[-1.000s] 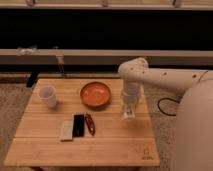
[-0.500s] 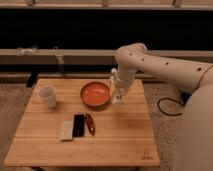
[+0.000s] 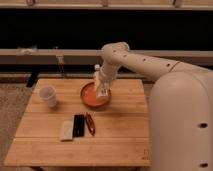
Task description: Place the bottle in the ceramic bowl
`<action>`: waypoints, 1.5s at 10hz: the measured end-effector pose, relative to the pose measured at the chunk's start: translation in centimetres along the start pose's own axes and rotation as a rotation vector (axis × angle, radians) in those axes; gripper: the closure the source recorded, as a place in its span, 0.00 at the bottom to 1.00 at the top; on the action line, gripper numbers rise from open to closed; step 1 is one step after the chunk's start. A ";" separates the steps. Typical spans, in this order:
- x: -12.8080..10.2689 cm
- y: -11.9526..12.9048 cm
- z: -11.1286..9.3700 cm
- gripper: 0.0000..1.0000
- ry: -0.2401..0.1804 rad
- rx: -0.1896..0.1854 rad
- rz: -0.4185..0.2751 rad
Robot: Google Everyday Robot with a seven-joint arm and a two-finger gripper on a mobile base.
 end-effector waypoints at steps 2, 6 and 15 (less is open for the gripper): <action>-1.2 0.8 2.1 0.57 0.008 -0.022 -0.034; -1.4 1.2 3.8 0.22 0.017 -0.021 -0.074; -1.0 1.4 4.0 0.20 -0.009 -0.015 -0.085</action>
